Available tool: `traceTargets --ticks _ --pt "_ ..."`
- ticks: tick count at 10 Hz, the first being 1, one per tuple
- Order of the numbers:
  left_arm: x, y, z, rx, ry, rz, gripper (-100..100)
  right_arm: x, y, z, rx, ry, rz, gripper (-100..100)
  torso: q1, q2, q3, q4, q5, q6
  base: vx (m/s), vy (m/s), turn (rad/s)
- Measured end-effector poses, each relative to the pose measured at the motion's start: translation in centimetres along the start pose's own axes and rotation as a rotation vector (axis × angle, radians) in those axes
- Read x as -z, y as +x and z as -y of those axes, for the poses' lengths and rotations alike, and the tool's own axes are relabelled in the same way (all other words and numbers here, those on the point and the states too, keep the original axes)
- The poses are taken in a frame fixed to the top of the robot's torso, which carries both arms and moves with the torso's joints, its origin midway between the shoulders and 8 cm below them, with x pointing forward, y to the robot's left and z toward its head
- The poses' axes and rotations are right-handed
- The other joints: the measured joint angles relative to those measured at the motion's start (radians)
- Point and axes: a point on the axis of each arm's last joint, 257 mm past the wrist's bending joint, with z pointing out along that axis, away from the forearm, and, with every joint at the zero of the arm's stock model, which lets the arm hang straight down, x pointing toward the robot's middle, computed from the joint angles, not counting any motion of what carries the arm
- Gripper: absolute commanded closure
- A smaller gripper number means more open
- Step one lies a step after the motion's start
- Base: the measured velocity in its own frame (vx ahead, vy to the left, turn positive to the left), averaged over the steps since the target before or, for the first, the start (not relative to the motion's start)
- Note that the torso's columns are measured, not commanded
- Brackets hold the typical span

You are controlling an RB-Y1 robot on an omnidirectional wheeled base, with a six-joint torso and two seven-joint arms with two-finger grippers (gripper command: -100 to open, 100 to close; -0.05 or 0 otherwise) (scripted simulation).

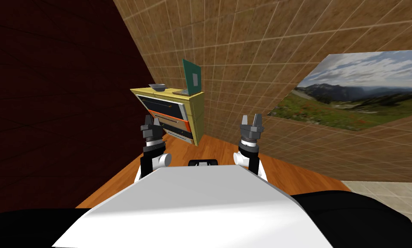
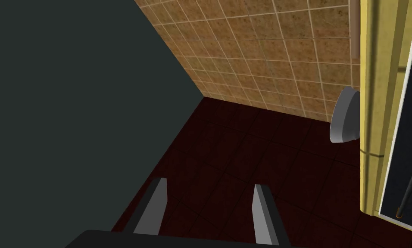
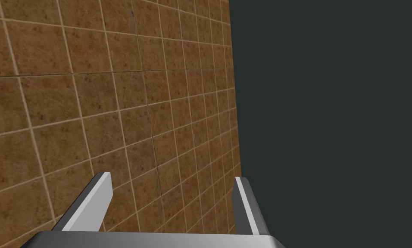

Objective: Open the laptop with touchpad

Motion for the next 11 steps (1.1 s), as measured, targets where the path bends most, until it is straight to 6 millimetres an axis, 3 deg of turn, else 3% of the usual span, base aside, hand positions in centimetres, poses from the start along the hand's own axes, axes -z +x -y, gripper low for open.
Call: traceTargets --ticks 2,3,5,9,11 --pt "0.0 0.0 0.0 0.0 0.0 0.0 0 0.0 0.0 0.0 0.0 0.0 0.0 0 0.0 0.148 -0.295 0.148 0.0 0.0 0.0 0.0 0.0" --pt "0.0 0.0 0.0 0.0 0.0 0.0 -100 0.0 0.0 0.0 0.0 0.0 0.0 0 0.0 0.221 -0.443 0.221 0.0 0.0 -0.01 -0.006 -0.011" --pt "-0.7 1.2 -0.6 -0.016 0.003 -0.058 -100 0.0 0.0 0.0 0.0 0.001 0.0 0 0.0 0.266 -0.531 0.265 0.0 0.0 -0.032 -0.008 -0.019" --pt "-2.2 3.2 -1.8 -0.044 -0.002 -0.147 -100 0.0 0.0 0.0 0.0 0.001 0.0 0 0.0 0.268 -0.537 0.268 0.0 0.0 -0.047 -0.018 -0.023" --pt "-3.1 4.9 -3.4 -0.063 -0.02 -0.192 -100 0.0 0.0 0.0 0.0 0.001 0.0 0 0.0 0.269 -0.536 0.269 0.0 0.0 -0.075 -0.024 -0.033"
